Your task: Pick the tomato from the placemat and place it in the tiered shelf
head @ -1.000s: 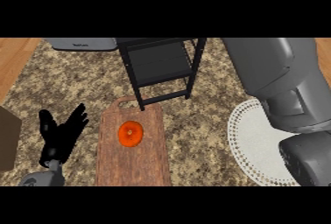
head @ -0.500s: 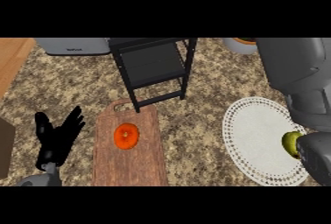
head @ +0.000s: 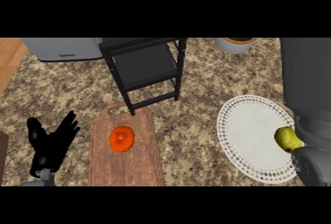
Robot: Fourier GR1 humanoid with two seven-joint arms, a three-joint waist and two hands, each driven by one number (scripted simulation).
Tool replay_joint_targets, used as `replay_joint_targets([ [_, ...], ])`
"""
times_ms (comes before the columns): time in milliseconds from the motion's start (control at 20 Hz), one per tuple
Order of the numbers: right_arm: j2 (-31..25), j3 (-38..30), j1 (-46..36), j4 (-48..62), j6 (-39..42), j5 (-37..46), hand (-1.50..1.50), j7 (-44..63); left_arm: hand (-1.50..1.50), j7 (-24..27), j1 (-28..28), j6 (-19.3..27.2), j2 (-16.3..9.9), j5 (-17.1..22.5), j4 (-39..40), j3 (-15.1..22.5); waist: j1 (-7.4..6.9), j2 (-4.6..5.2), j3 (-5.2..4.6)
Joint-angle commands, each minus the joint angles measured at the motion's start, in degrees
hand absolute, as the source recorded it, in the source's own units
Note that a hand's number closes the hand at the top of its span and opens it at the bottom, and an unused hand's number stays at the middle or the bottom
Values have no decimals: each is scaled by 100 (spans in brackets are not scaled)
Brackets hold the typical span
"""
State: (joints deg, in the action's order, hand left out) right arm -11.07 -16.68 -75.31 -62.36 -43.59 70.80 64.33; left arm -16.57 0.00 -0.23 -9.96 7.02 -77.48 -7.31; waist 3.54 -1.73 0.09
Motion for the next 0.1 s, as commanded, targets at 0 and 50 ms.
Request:
replay_joint_targets([
  [0,137,147,607,-1483,899,31,-150,572,0,43,154,78,84,-48,-156,48,64,-31,-1],
  [50,-98,19,808,-1886,1017,-128,-150,515,0,80,155,47,17,-88,-82,33,37,6,0],
])
